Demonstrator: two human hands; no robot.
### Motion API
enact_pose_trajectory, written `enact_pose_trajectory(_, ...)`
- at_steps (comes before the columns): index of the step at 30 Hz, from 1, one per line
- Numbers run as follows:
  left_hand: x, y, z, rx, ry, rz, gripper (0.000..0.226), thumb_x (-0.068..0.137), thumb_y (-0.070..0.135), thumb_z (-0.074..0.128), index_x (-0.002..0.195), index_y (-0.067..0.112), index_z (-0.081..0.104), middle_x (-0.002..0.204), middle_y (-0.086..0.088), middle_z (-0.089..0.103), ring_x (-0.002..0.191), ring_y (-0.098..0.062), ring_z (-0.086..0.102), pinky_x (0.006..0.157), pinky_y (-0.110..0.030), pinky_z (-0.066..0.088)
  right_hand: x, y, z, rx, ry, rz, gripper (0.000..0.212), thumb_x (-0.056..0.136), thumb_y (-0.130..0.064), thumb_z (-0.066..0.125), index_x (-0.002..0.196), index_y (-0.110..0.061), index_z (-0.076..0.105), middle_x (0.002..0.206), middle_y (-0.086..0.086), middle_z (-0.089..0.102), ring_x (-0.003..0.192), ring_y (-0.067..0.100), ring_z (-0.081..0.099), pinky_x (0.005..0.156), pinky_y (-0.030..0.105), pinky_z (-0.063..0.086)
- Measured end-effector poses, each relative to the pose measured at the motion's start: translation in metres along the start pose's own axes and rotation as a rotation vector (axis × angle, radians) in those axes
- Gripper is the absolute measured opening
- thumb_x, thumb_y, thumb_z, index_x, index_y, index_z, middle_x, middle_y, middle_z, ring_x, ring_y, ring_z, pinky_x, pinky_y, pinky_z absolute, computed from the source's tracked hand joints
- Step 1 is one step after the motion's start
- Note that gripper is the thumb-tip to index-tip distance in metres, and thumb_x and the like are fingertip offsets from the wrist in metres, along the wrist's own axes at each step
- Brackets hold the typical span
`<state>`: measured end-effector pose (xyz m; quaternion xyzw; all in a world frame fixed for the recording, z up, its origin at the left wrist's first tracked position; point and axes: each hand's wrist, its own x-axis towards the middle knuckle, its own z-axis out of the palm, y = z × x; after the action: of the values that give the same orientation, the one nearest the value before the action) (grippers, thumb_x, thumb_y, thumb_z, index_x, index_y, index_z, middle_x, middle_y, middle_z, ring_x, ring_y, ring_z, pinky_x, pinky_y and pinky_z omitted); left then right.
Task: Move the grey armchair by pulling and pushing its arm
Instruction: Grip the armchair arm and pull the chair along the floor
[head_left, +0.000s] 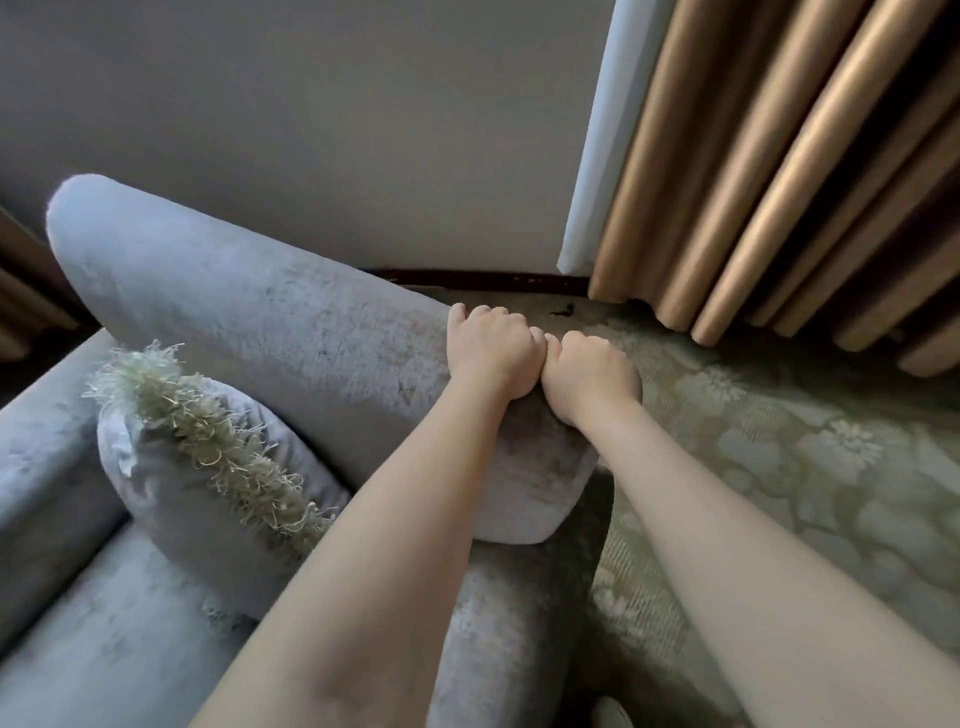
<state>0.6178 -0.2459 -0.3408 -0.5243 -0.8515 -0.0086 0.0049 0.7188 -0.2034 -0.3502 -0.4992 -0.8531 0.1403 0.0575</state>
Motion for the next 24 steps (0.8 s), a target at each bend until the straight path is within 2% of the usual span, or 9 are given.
enact_pose_trajectory(7,0.005,-0.005,0.006,-0.013,0.083,0.019,0.039,0.093,0.032,0.03,0.083,0.017,0.065,0.098,-0.002,0.065,0.098,-0.024,0.054,0.091,-0.041,0.028,0.004,-0.004,0.004,-0.024,0.072,0.046,0.05,0.097,-0.042,0.023,0.104,-0.012,0.063,0.107,0.014,0.064,0.098,0.035,0.059,0.067,0.034,0.034)
enact_pose_trajectory(13,-0.003,-0.007,0.003,0.016,0.036,0.072,0.043,0.096,0.031,0.025,0.104,0.019,0.066,0.115,0.001,0.062,0.114,-0.022,0.05,0.094,-0.04,0.027,-0.008,-0.01,0.0,-0.043,0.04,0.018,0.055,0.099,-0.041,0.017,0.117,-0.008,0.057,0.121,0.016,0.059,0.111,0.035,0.055,0.082,0.038,0.041)
enact_pose_trajectory(20,-0.055,0.018,0.002,-0.031,0.01,0.097,0.044,0.095,0.034,0.026,0.098,0.016,0.065,0.11,-0.003,0.063,0.108,-0.024,0.052,0.098,-0.042,0.027,-0.067,0.012,-0.003,-0.03,0.043,0.086,0.054,0.099,-0.041,0.019,0.115,-0.007,0.057,0.118,0.015,0.06,0.109,0.034,0.055,0.085,0.038,0.041)
enact_pose_trajectory(24,-0.065,0.026,-0.005,-0.066,-0.006,0.093,0.044,0.094,0.036,0.026,0.101,0.015,0.065,0.115,-0.005,0.062,0.113,-0.024,0.051,0.104,-0.044,0.022,-0.083,0.017,-0.014,-0.014,0.007,0.097,0.055,0.099,-0.041,0.018,0.118,-0.006,0.056,0.121,0.016,0.058,0.111,0.033,0.054,0.087,0.039,0.041)
